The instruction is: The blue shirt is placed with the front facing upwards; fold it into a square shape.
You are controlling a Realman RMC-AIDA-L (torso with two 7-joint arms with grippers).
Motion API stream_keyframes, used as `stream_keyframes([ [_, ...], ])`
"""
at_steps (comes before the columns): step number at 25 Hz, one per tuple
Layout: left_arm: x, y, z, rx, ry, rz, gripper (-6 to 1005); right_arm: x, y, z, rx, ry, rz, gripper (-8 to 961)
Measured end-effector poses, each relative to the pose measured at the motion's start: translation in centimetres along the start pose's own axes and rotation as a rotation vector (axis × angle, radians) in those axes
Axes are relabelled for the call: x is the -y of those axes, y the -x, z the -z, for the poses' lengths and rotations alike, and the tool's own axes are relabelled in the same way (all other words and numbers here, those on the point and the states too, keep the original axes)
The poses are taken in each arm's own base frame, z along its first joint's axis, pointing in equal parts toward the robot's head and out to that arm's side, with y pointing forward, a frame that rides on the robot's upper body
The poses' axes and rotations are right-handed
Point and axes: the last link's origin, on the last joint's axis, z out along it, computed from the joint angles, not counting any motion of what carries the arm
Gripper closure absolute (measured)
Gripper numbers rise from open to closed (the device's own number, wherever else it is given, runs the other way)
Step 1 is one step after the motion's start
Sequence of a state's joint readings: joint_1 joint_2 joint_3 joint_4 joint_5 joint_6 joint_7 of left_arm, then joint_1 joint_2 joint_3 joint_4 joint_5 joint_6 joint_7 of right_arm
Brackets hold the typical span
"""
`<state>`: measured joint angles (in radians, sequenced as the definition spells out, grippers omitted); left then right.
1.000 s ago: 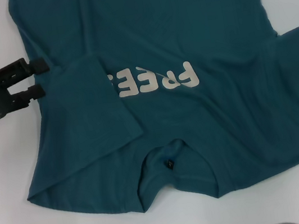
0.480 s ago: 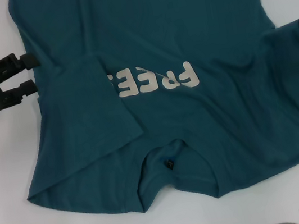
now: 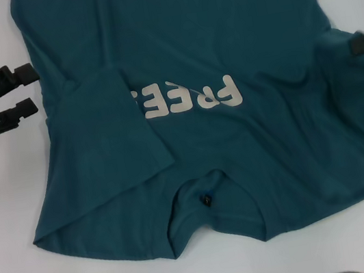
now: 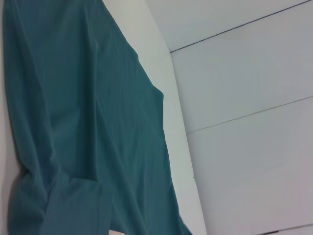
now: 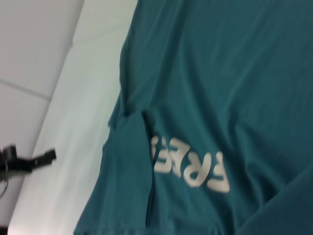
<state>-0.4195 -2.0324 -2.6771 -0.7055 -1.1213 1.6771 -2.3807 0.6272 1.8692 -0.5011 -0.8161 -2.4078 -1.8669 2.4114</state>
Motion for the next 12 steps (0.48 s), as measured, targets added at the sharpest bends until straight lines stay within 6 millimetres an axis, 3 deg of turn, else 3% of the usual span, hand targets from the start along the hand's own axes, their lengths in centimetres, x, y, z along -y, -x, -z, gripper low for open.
stream_keyframes([
  [5,0.0,-0.1,0.0,-0.002,-0.002,-0.001,63,-0.7,-0.2,-2.1,-0.108,-0.018,0.051,880],
  [12,0.0,-0.1,-0.1,-0.003,-0.002,-0.001,64,-1.2,1.1,-3.5,-0.090,-0.042,0.058,872],
])
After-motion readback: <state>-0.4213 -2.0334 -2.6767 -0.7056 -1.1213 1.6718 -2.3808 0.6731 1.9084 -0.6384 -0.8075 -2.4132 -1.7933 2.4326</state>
